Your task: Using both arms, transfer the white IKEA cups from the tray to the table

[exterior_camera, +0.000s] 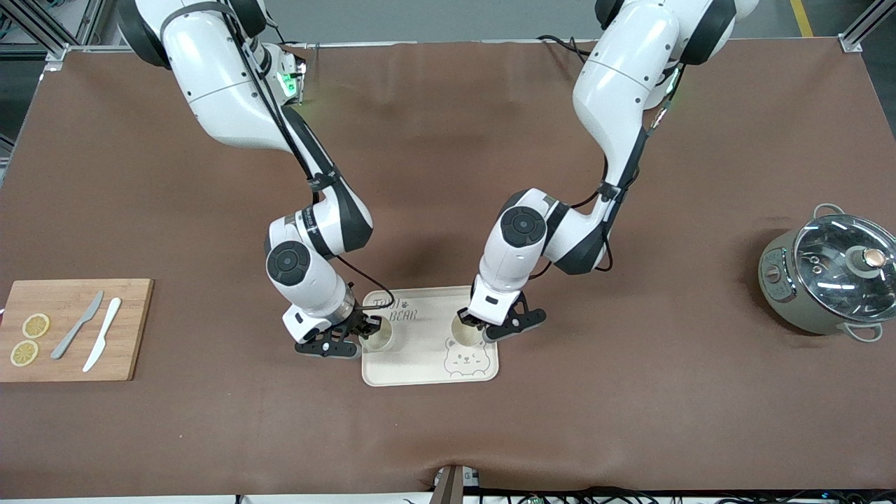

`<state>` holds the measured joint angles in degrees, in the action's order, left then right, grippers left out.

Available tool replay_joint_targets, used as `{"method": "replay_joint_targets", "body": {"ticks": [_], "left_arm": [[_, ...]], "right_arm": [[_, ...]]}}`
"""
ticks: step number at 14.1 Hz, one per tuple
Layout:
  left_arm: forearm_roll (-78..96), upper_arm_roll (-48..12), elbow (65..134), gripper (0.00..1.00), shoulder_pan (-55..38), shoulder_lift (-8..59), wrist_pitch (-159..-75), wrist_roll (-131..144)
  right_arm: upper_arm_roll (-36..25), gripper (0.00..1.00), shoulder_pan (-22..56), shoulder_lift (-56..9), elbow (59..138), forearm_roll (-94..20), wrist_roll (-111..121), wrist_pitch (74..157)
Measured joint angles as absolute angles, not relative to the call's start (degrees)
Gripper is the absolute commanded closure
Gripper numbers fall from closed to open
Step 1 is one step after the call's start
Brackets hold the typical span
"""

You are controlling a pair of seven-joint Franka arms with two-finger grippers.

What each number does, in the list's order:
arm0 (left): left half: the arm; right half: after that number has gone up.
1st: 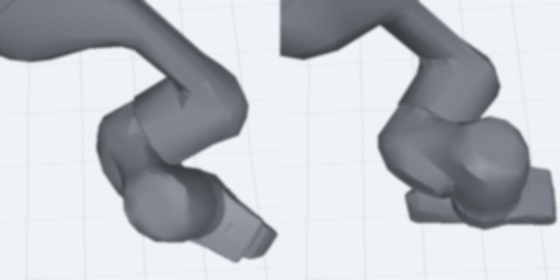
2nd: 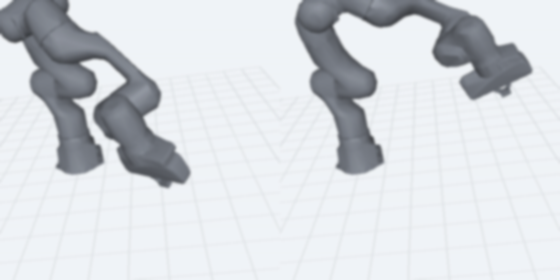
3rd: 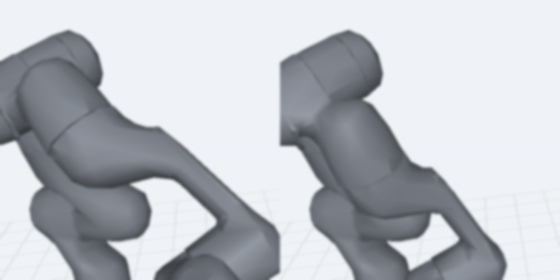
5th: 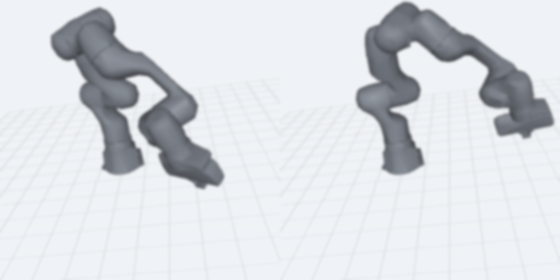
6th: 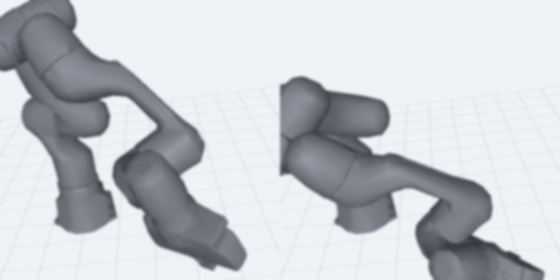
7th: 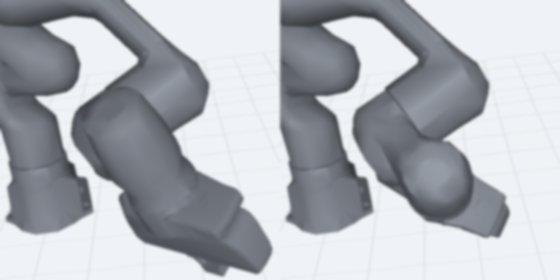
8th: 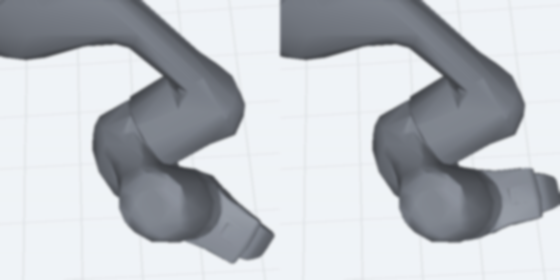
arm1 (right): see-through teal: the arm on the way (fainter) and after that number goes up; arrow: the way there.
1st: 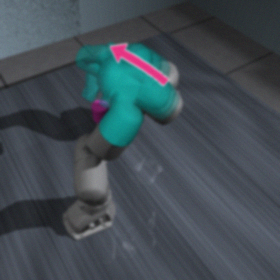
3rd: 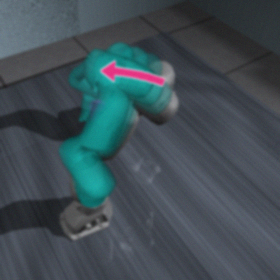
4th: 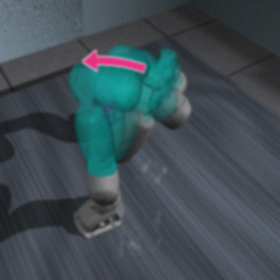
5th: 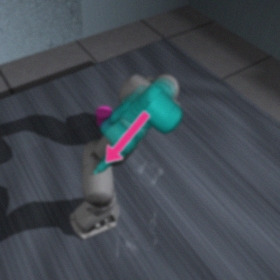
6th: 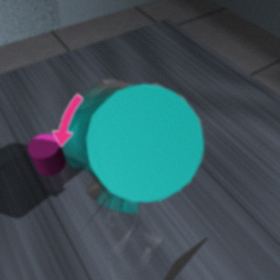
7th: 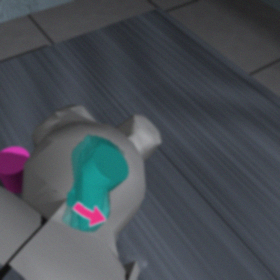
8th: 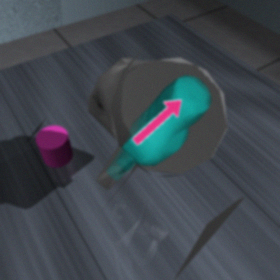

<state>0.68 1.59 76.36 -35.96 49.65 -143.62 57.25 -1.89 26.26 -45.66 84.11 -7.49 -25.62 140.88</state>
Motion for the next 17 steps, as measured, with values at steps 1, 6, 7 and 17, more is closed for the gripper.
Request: {"method": "replay_joint_targets", "body": {"ticks": [1, 6, 7, 17], "left_arm": [[0.7, 1.8, 76.1, 1.0, -35.9, 49.6, -143.6, 57.3], [0.7, 4.9, 75.4, 1.0, -35.4, 47.4, -141.1, 56.6], [0.6, 5.9, 75.4, 1.0, -35.3, 46.6, -138.6, 55.8], [0.6, 7.4, 75.4, 1.0, -25.0, 41.4, -121.6, 36.7]], "right_arm": [[-1.9, 1.0, 26.3, -45.7, 84.1, -7.5, -25.6, 140.9], [-1.9, 1.0, 26.3, -45.7, 83.8, -7.5, -25.6, 140.8], [-1.9, 1.0, 26.3, -45.7, 83.4, -7.5, -25.6, 140.4], [-3.4, 1.0, 14.5, -34.3, 75.2, -7.6, -4.2, 110.6]]}}
